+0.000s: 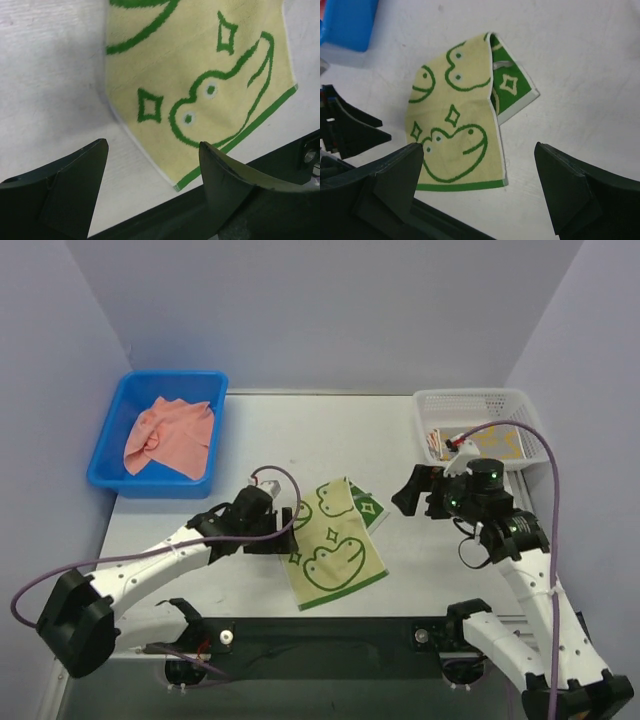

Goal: Fold and stack the towels
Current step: Move the towel to the center of the board, then flatten out the crumpled towel

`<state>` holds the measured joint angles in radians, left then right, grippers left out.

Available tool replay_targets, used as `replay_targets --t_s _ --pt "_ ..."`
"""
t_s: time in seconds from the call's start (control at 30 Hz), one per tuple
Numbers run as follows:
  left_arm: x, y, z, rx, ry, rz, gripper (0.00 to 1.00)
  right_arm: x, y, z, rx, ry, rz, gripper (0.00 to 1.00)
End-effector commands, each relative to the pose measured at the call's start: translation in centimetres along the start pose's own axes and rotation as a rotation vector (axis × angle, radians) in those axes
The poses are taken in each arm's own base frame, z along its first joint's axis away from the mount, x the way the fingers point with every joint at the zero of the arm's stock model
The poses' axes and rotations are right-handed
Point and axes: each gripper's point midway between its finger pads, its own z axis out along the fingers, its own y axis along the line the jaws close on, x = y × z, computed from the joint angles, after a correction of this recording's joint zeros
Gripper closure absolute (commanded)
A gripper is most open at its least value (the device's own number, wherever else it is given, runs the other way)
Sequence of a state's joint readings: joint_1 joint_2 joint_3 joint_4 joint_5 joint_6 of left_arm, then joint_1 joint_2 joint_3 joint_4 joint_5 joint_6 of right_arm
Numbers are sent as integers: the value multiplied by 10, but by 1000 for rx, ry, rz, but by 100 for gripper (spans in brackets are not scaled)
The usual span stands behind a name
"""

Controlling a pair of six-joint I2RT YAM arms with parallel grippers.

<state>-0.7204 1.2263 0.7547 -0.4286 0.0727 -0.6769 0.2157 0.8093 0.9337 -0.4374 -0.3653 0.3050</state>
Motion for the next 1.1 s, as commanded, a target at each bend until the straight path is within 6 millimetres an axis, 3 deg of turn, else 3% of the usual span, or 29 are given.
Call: replay_targets --t_s 0.0,0.07,0.1,0.2,0.23,0.27,0.3,0.33,0.37,0.47,0.57,0.67,0.7,0.77,0.8,0.9,0.93,1.07 --pt "-35 -17 -40 42 -224 -4 16 46 -11 23 45 172 40 1" --pt "-27 -24 -43 30 -223 50 17 65 -25 37 116 240 83 4" --pt "-32 -28 -46 17 -246 65 18 69 -30 43 141 250 100 5" --pt "-19 -59 -35 11 -222 187 23 88 -41 60 183 307 148 12" --pt "-16 -87 -39 52 -225 269 23 94 -45 64 198 321 156 14" --pt "-3 -95 -21 23 -179 338 24 96 -47 67 205 324 162 15" --pt "1 -104 -15 13 -173 404 25 101 -51 69 222 332 165 15" --pt "-2 -127 -16 38 -184 443 25 103 -56 69 241 335 167 16" --pt "21 -135 2 24 -129 524 25 105 -62 69 270 333 163 17" --pt "33 -147 21 -17 -85 618 26 112 -63 68 257 356 146 23" --pt "33 -126 22 -104 -77 572 27 120 -54 68 219 391 86 28" --pt "38 -107 13 -118 -28 486 23 143 -36 67 190 506 19 32" --pt "42 -87 13 -160 9 437 22 152 -39 63 233 542 -10 32" --pt "46 -73 3 -166 46 377 20 167 -29 62 260 596 -74 33" --pt "57 -54 0 -212 88 346 20 174 -30 57 290 626 -88 33" --pt "68 -33 -11 -226 149 275 19 190 -27 49 371 682 -149 35" --pt "74 -19 -10 -253 171 251 19 194 -32 48 416 699 -170 39" --pt "78 9 -4 -299 224 187 25 210 -36 44 479 748 -196 50"
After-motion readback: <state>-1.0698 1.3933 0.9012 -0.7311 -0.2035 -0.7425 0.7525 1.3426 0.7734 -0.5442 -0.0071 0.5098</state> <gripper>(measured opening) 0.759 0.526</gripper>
